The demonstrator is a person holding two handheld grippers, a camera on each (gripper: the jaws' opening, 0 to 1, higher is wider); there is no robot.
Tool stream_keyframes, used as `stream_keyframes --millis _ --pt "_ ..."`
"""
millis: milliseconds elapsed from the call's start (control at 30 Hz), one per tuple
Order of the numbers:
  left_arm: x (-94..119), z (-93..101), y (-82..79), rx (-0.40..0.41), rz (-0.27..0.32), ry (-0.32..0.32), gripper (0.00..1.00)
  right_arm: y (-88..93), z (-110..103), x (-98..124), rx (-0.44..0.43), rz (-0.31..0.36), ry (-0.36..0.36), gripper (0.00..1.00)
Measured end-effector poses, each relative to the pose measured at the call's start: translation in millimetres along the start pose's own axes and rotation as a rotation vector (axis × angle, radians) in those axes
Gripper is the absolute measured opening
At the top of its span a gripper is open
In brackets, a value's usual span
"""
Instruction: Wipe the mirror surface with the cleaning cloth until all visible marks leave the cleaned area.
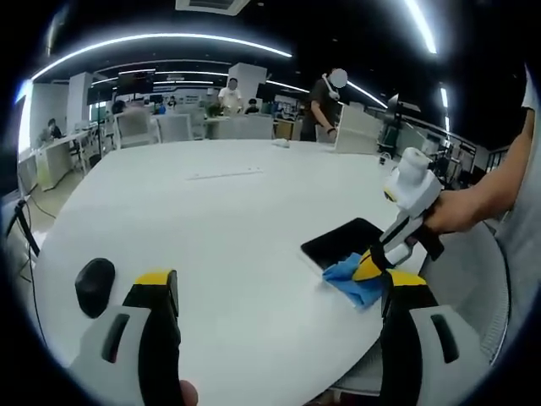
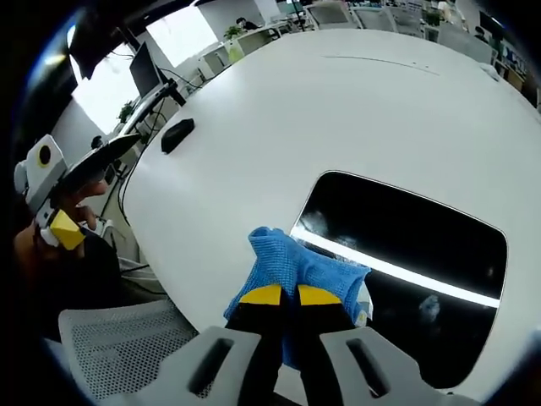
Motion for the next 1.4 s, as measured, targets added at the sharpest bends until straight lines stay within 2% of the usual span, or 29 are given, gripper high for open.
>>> stream_keyframes --millis 467,767,1100,1400 --pt "-2 -3.0 0.8 0.009 0.002 -0.004 0.99 -16.5 10 -4 0.014 0.008 0.003 0.0" --pt "-3 -6.4 1.4 0.021 0.004 -0.01 0.99 -28.1 15 -7 0.054 -0.007 0.003 0.0" --pt "-1 -4.2 11.3 0.031 -0.03 -0.01 0.99 -43.8 24 -9 0.075 -0.011 0.012 0.0" --pt "0 -8.0 12.3 0.026 -0.037 -0.011 0.99 -59.0 33 -12 0.096 -0.021 0.011 0.0"
Point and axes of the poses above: the point that each gripper's makers call its tool centre point, and the gripper's own axes: x roughly backward along the fingers, z roughly to its right, y roughly out of its underside, the point moved 6 cm from there along x, roughly backward along the fingers, and after that the axes turned 12 degrees about -y, right-handed, at the moved point
